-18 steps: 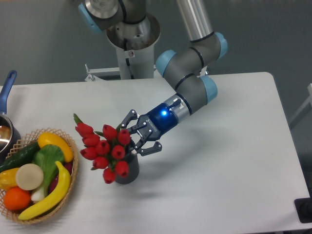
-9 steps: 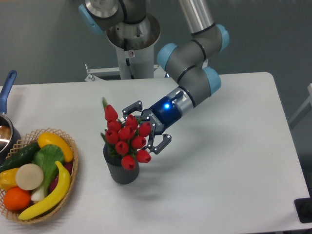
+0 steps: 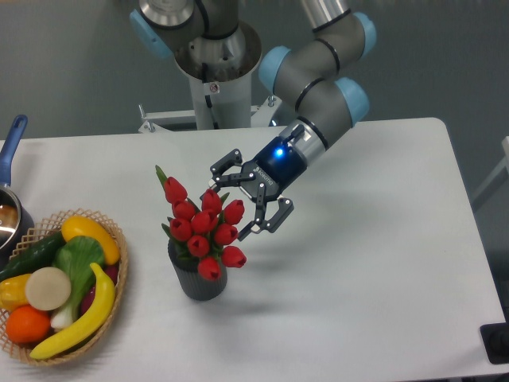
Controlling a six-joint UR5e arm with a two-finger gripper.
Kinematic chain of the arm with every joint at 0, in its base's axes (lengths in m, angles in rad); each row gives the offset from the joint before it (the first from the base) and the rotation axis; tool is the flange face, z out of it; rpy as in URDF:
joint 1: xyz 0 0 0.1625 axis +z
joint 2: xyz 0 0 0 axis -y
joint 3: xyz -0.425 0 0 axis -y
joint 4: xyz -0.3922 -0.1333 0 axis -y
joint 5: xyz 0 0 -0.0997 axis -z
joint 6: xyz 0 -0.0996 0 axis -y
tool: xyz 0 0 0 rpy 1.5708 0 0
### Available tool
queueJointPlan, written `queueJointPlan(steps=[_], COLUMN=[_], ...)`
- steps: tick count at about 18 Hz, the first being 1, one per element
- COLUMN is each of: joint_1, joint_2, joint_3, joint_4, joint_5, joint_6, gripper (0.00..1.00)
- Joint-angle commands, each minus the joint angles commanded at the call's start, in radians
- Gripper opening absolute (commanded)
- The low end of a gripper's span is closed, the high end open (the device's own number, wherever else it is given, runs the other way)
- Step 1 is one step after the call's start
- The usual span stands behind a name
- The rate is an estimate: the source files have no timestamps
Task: Insert the flowers into the vase
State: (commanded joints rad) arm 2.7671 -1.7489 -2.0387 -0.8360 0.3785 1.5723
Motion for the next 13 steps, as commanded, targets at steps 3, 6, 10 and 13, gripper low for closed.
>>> queueJointPlan(steps=[3, 6, 10, 13], joint_1=[0.060, 0.136, 0.247, 0.308], joint_2=[0.034, 0.040, 0.035, 0.031], joint_3=[0.029, 0.077, 0.173, 0.213], joint_4=[-0.002, -0.002, -0.005, -0.006], joint_5=[0.138, 0.236, 0.327, 0.468], joint_6=[-0.008, -0.012, -0.011, -0.003], gripper=[1.00, 1.00, 1.00, 1.00])
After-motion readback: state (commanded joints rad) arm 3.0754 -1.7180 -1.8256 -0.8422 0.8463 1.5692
